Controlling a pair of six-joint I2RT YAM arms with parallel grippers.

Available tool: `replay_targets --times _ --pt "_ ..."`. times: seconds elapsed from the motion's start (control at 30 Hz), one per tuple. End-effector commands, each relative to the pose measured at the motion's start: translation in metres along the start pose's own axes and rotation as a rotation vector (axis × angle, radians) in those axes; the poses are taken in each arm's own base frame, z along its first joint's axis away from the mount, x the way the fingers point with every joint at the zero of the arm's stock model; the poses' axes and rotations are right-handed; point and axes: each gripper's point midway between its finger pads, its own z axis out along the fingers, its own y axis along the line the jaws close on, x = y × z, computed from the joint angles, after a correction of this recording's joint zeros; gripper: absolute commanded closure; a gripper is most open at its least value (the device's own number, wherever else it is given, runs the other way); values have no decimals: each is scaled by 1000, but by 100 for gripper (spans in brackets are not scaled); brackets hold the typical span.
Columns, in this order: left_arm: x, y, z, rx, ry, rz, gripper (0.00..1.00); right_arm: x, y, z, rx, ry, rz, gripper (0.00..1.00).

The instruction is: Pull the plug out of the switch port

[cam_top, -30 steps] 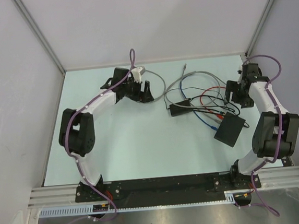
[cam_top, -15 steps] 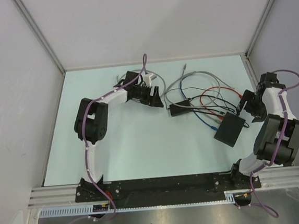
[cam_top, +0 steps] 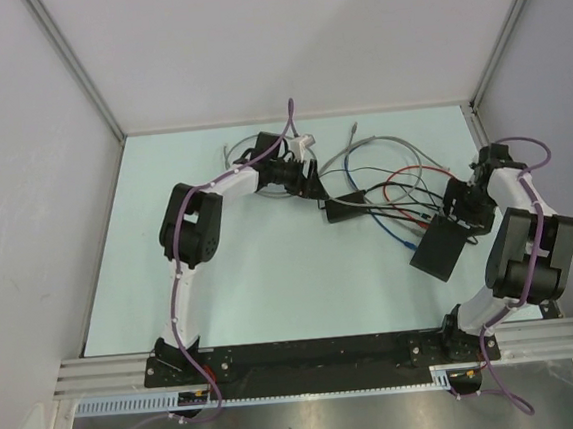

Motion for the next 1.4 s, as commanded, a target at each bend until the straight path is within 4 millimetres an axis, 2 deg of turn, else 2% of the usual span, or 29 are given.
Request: replay_targets --times 0.0,0.07,0.17,0.27,0.33,0.43,0.53,0.73,0.83,0.9,1.0,1.2,1.37 --pt "-13 -20 0 83 -26 25 23 -8 18 7 -39 -30 -91 21" --pt "-10 -23 0 95 -20 21 24 -9 14 10 0 -34 -93 22" --pt "-7 -27 -3 104 -9 31 25 -6 5 2 49 -25 -38 22" --pt "-6 -33 -6 131 -3 46 25 1 -20 -5 128 -11 98 20" --pt "-4 -39 -6 162 9 51 24 0 -30 -5 139 -18 152 19" --pt "-6 -43 -8 181 12 53 24 -6 -32 4 136 -31 162 19" --pt "-8 -42 -6 178 7 67 22 -18 -21 12 67 -58 158 19" --pt "-9 -46 2 180 9 104 19 -23 -14 27 50 -55 94 19" --pt "-4 -42 4 173 30 120 18 -23 -12 33 37 -44 78 19" --pt "6 -37 6 169 68 115 18 -24 -7 37 26 -44 50 19" --pt "6 -36 5 169 74 117 19 -29 0 42 19 -61 -6 20" --pt "4 -43 1 184 69 106 19 -31 32 47 -27 -72 -148 21" --pt "1 -49 -13 171 70 98 20 -24 65 51 -69 -61 -243 21"
